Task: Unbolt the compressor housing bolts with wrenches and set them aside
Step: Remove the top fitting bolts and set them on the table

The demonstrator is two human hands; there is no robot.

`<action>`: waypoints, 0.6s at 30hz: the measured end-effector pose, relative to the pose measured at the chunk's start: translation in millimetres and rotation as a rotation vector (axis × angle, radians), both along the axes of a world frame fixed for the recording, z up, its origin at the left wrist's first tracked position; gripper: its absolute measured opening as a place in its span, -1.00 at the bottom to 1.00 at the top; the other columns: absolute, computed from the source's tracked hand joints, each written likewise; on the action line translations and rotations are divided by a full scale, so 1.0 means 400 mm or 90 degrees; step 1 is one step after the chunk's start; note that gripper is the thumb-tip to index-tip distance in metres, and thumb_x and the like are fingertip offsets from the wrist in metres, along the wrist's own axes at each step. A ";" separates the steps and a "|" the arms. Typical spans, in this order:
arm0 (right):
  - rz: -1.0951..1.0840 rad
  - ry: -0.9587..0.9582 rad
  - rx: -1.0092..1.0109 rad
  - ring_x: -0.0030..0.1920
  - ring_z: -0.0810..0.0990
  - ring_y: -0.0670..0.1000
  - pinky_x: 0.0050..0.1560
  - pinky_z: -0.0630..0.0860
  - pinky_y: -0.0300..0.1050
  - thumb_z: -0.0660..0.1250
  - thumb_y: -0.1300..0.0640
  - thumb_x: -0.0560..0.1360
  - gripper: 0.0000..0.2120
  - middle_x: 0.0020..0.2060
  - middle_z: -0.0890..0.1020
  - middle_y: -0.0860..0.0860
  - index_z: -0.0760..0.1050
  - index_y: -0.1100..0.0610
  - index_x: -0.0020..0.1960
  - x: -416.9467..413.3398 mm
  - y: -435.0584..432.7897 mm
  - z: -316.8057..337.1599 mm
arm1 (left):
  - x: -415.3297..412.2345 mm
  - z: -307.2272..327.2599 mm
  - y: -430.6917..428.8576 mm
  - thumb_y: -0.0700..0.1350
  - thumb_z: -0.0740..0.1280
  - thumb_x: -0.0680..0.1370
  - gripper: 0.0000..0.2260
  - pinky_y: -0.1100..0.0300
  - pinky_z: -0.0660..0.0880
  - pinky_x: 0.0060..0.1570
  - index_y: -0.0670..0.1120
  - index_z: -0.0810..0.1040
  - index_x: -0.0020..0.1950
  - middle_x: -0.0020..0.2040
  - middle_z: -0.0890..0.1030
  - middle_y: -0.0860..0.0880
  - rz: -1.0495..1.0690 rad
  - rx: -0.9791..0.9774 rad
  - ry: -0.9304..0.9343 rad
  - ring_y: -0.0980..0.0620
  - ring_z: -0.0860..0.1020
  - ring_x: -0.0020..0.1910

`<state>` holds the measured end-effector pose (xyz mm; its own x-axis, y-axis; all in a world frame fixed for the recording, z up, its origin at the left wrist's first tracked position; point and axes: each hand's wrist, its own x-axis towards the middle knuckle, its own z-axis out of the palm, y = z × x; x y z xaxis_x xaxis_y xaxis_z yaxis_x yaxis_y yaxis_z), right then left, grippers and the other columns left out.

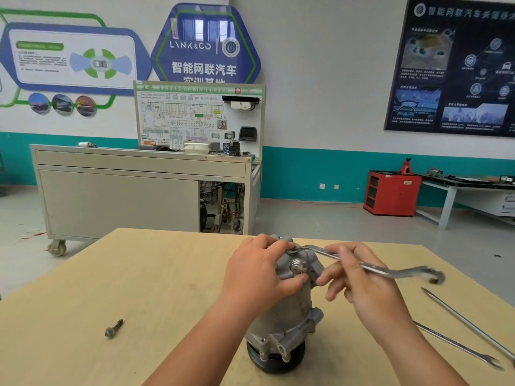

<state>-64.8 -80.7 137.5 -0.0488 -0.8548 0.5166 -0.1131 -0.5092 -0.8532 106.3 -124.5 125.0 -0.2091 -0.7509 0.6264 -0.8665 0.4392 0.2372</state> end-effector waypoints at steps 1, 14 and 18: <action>-0.016 -0.057 0.043 -0.54 0.49 -0.09 -0.53 0.34 -0.37 0.11 -0.04 0.57 -0.72 -0.47 0.61 0.04 0.50 0.12 -0.07 -0.011 -0.026 0.000 | 0.001 0.000 0.000 0.34 0.29 0.40 -0.50 0.33 0.20 -0.06 0.24 0.45 0.31 0.17 0.48 0.14 -0.004 0.002 0.001 0.11 0.39 0.12; 0.110 -0.049 0.399 -0.60 0.17 -0.14 -0.64 0.09 -0.31 0.04 0.05 0.64 -0.67 -0.61 0.27 -0.10 0.53 0.17 -0.02 0.026 -0.348 0.092 | 0.003 0.000 0.002 0.37 0.25 0.41 -0.23 0.28 0.31 0.08 0.15 0.08 0.54 0.21 0.45 0.12 -0.008 -0.024 0.007 0.10 0.40 0.17; 0.186 -0.292 0.355 -0.64 0.19 -0.16 -0.66 0.13 -0.33 0.06 0.08 0.64 -0.70 -0.64 0.27 -0.10 0.49 0.15 -0.11 0.017 -0.342 0.091 | 0.003 -0.004 0.000 0.38 0.24 0.41 -0.13 0.31 0.29 0.14 0.06 -0.04 0.57 0.28 0.43 0.14 -0.001 -0.020 0.031 0.13 0.38 0.21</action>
